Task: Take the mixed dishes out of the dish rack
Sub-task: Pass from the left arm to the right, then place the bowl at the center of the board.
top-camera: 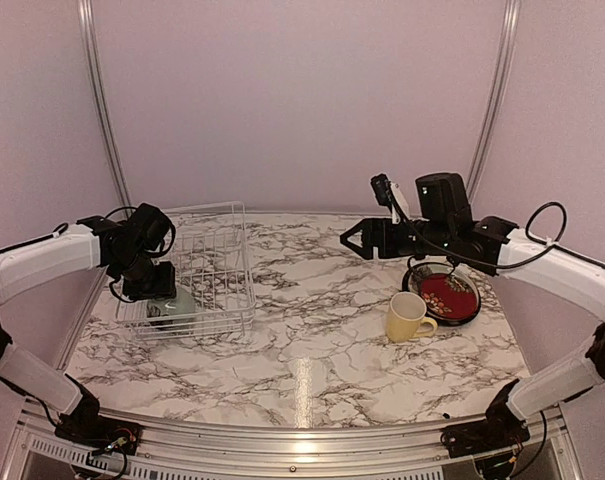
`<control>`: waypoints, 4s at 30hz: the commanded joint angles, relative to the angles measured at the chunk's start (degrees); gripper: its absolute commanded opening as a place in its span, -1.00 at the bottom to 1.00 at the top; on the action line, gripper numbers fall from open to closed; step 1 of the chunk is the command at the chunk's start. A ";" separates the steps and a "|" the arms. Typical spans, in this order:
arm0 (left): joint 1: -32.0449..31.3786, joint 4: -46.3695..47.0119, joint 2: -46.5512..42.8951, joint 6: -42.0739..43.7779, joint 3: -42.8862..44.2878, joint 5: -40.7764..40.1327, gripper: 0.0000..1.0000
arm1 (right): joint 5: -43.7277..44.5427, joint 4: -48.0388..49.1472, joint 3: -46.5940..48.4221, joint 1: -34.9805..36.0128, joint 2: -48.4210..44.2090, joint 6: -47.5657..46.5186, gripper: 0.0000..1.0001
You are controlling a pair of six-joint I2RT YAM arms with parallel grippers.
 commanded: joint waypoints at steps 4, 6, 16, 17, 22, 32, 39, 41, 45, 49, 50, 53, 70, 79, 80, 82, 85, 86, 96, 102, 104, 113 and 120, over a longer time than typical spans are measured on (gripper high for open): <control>-0.02 0.10 -1.08 1.36 6.82 2.33 -0.49 | -10.61 14.97 0.07 3.64 7.51 10.13 0.55; -0.04 0.36 -1.19 1.33 8.53 3.27 -0.50 | -12.30 18.66 1.12 5.00 10.89 12.05 0.56; -0.02 1.30 -3.33 1.73 16.34 7.70 -0.52 | -21.05 36.29 7.93 7.85 24.26 23.16 0.55; -0.02 1.32 -3.62 1.66 17.00 8.11 -0.52 | -21.35 37.60 8.78 7.99 25.68 24.08 0.55; -0.02 2.61 -5.76 0.99 19.23 9.95 -0.52 | -22.43 44.83 13.21 9.09 31.42 29.78 0.54; -0.02 8.81 -10.28 -1.31 18.89 15.93 -0.52 | -27.05 55.75 24.78 11.41 43.63 39.23 0.53; -0.02 12.42 -11.08 -2.84 17.74 19.38 -0.52 | -28.58 60.56 28.88 13.00 47.59 43.73 0.49; -0.02 13.84 -11.33 -3.44 16.75 20.12 -0.52 | -29.46 63.81 29.74 13.47 48.62 46.12 0.44; -0.02 15.94 -11.61 -4.38 14.87 21.51 -0.52 | -29.86 69.52 31.09 14.26 50.02 50.31 0.27; -0.02 18.49 -12.03 -5.65 12.79 23.10 -0.54 | -29.27 71.19 32.01 14.51 50.50 52.11 -0.11; -0.02 19.18 -12.16 -6.04 12.14 23.64 -0.54 | -29.15 71.86 31.95 14.50 50.55 52.41 -0.18; -0.02 21.43 -12.75 -7.21 10.22 25.50 -0.54 | -28.88 72.76 31.69 14.51 50.51 52.87 -0.51; -0.02 17.76 -19.30 -5.79 7.38 17.47 0.83 | -25.97 53.94 19.18 9.44 36.80 31.80 -1.00; -0.02 16.16 -22.79 -4.65 5.02 13.89 0.98 | -7.72 14.22 15.90 7.70 23.49 0.38 -1.00; -0.02 16.33 -22.89 -4.67 4.77 13.84 0.98 | -4.36 11.09 15.78 7.74 22.78 -2.83 -1.00; -0.02 16.51 -22.68 -4.64 4.49 13.67 0.98 | 2.15 5.09 16.27 7.68 22.27 -7.12 -1.00; -0.02 17.17 -22.20 -4.85 3.83 13.72 0.98 | 13.35 -3.98 18.47 7.68 23.34 -13.26 -1.00; -0.02 17.42 -22.09 -4.93 3.62 13.90 0.98 | 16.25 -6.35 19.02 7.74 23.69 -14.77 -1.00; -0.02 18.62 -20.64 -5.68 3.30 15.29 0.98 | 29.39 -22.45 25.42 7.39 30.58 -27.90 -1.00; -0.02 19.13 -20.19 -6.07 3.82 15.69 0.98 | 31.63 -26.39 25.61 6.95 34.36 -31.58 -1.00; -0.02 19.41 -20.24 -6.41 3.82 15.87 0.98 | 31.34 -27.04 25.27 6.24 35.09 -32.05 -1.00; -0.02 19.78 -21.33 -7.01 2.10 17.37 0.98 | 28.96 -28.24 25.61 4.19 38.75 -33.60 -1.00; -0.02 17.73 -22.64 -5.87 2.46 16.22 0.98 | 29.29 -30.47 27.19 3.54 42.17 -33.89 -0.98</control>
